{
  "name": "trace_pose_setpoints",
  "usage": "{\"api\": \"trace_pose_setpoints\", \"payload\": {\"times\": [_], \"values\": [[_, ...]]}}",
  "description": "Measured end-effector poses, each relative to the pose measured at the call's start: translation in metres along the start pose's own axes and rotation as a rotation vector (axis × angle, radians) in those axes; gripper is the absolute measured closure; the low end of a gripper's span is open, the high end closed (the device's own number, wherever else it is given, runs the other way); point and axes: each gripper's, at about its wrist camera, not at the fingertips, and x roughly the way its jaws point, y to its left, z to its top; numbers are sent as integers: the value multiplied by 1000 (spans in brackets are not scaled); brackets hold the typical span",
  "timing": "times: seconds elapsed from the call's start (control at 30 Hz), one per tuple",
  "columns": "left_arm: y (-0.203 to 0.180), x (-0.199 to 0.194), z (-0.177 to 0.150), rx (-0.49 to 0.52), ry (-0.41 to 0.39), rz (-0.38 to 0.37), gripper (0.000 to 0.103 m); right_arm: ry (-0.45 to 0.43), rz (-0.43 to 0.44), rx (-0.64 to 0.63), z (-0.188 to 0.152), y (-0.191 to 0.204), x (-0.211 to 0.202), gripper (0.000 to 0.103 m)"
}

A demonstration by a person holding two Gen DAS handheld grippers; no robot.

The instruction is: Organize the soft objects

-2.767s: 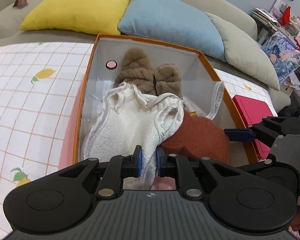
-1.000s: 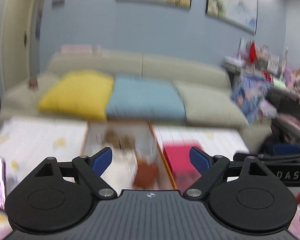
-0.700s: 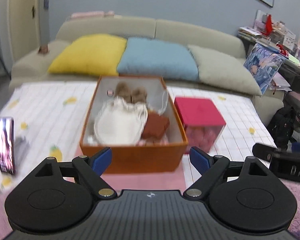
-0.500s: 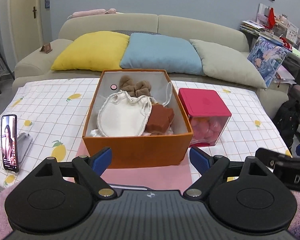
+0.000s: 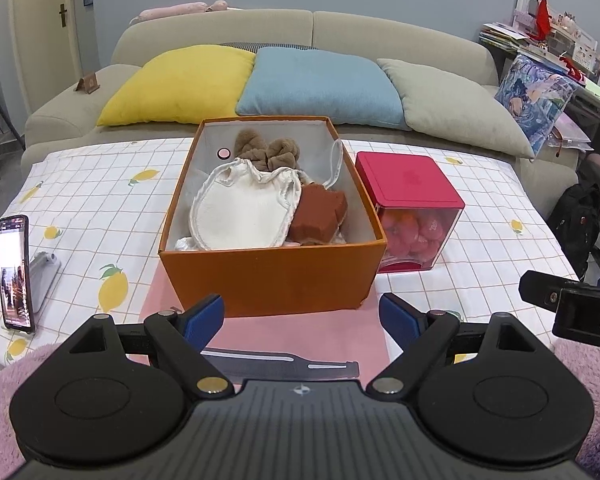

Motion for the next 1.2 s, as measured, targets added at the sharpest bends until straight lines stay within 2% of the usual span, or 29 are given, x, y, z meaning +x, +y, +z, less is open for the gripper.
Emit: {"api": "trace_pose_setpoints", "payload": {"times": [1.2], "values": [[-1, 1, 3, 9, -8, -1, 1, -2, 4, -17, 1, 3, 1, 3]]}}
